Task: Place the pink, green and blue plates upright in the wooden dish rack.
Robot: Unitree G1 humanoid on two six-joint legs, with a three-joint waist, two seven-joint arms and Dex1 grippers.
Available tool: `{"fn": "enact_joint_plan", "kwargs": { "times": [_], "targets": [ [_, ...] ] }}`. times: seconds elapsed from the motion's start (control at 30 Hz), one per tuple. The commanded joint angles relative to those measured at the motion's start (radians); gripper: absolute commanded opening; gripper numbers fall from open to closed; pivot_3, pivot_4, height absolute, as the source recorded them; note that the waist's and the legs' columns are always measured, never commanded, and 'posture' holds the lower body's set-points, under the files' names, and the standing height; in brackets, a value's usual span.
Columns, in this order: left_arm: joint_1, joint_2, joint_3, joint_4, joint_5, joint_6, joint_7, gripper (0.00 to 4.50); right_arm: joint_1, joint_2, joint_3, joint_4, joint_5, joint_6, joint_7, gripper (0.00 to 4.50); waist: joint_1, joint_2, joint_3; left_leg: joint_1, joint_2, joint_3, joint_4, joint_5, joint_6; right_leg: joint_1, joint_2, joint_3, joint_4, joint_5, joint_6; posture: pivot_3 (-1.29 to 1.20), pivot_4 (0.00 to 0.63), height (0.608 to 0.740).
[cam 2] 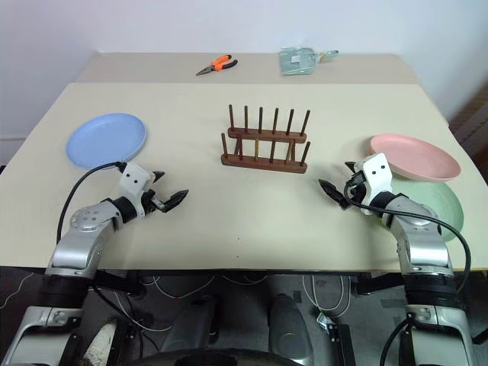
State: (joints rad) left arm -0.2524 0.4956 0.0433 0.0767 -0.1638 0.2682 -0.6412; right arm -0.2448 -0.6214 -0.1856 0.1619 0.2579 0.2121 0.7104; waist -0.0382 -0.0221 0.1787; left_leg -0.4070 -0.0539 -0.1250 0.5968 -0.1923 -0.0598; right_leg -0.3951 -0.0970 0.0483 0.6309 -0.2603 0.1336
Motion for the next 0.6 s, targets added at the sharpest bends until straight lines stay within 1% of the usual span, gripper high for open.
{"fn": "enact_joint_plan", "kwargs": {
  "times": [0.03, 0.23, 0.33, 0.5, 0.6],
  "targets": [
    [-0.005, 0.003, 0.004, -0.027, -0.003, -0.019, -0.003, 4.50, -0.003, -0.003, -0.019, -0.042, 0.003, -0.008, -0.017, 4.47, 0.000, 0.000, 0.000, 0.000, 0.000, 0.000, 0.000, 0.000, 0.000, 0.000, 0.000, 0.000, 0.000, 0.000, 0.000, 0.00, 0.150, 0.740],
    [0.006, -0.007, -0.003, -0.040, 0.002, -0.016, 0.013, 4.50, -0.020, 0.015, -0.003, -0.034, 0.007, 0.002, -0.028, 4.47, 0.000, 0.000, 0.000, 0.000, 0.000, 0.000, 0.000, 0.000, 0.000, 0.000, 0.000, 0.000, 0.000, 0.000, 0.000, 0.00, 0.150, 0.740],
    [-0.009, -0.008, -0.016, -0.034, -0.001, -0.017, 0.000, 4.50, -0.015, 0.020, -0.001, -0.060, 0.040, 0.033, -0.008, 4.47, 0.001, 0.000, 0.000, 0.000, 0.000, 0.000, 0.000, 0.000, 0.000, 0.000, 0.000, 0.000, 0.000, 0.000, 0.000, 0.00, 0.150, 0.740],
    [-0.121, -0.026, -0.043, 0.085, -0.022, -0.039, -0.073, 4.50, 0.014, 0.046, 0.011, -0.108, 0.022, 0.030, -0.051, 4.47, 0.006, 0.000, 0.000, 0.000, 0.000, 0.000, 0.000, 0.000, 0.000, 0.000, 0.000, 0.000, 0.000, 0.000, 0.000, 0.00, 0.150, 0.740],
    [-0.258, -0.057, -0.089, 0.235, 0.003, -0.066, -0.127, 4.50, 0.026, 0.057, 0.010, -0.127, 0.020, 0.026, -0.064, 4.47, 0.018, 0.000, 0.000, 0.000, -0.001, 0.000, 0.001, 0.000, 0.000, 0.001, 0.000, 0.000, 0.000, 0.000, 0.000, 0.00, 0.150, 0.740]
  ]
}}
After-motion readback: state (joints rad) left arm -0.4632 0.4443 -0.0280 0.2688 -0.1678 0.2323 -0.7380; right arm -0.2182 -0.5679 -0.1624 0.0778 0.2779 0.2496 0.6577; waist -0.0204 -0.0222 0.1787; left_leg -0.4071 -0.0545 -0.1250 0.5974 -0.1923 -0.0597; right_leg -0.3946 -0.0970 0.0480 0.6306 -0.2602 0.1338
